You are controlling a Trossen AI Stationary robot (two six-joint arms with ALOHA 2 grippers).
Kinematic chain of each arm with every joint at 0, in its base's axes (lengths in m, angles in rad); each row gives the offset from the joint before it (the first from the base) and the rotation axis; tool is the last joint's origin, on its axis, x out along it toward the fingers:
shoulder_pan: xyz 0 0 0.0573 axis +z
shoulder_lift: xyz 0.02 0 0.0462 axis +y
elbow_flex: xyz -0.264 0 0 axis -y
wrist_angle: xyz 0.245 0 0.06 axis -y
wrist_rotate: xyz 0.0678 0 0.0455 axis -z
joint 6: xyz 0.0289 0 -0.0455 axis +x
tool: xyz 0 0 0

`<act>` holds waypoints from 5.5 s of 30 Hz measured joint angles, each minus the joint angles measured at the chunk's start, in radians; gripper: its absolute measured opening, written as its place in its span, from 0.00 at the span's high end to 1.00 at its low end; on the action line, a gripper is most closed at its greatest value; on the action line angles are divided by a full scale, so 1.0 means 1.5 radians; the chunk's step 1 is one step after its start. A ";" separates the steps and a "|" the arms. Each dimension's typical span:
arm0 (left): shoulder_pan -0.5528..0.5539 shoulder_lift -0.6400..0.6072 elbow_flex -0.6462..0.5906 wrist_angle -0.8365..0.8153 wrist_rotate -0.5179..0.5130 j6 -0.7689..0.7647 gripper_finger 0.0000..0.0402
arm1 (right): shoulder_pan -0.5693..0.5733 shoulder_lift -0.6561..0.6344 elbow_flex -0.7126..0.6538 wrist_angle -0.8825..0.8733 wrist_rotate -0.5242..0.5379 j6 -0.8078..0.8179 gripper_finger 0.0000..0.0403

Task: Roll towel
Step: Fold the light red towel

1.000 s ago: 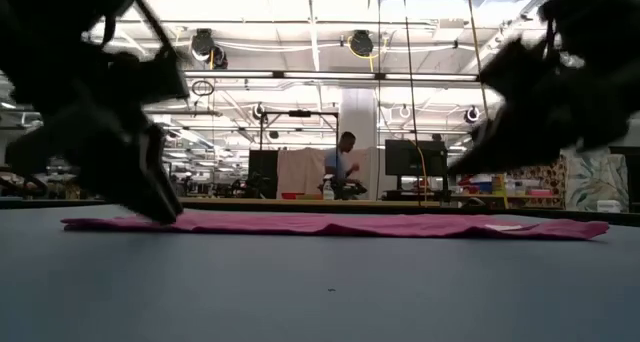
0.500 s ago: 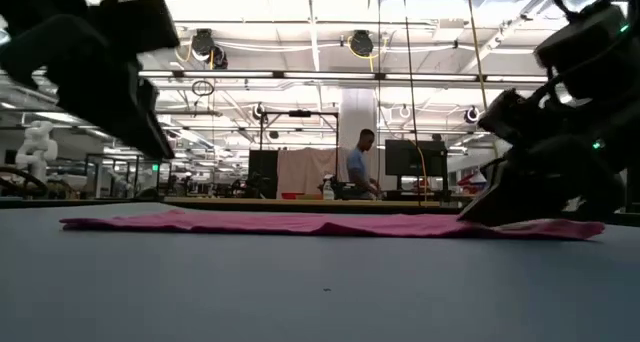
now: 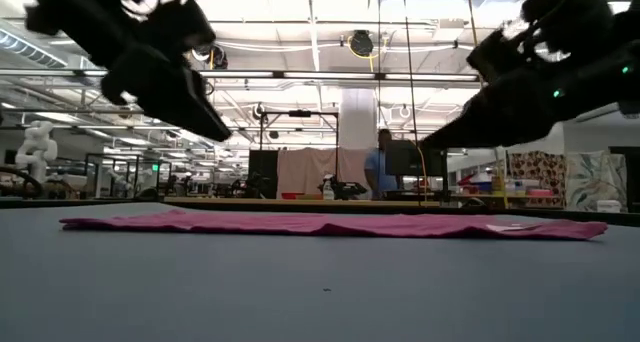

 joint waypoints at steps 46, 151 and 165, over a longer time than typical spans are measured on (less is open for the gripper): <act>0.090 -0.048 -0.115 0.015 0.161 -0.283 0.57 | 0.005 -0.155 0.049 -0.629 0.090 0.297 1.00; 0.278 0.211 -0.027 0.095 0.138 -0.256 0.57 | 0.134 0.186 0.114 -0.176 -0.075 0.515 1.00; 0.368 0.121 -0.003 0.104 0.282 -0.142 0.57 | 0.156 0.192 0.200 -0.266 -0.078 0.525 1.00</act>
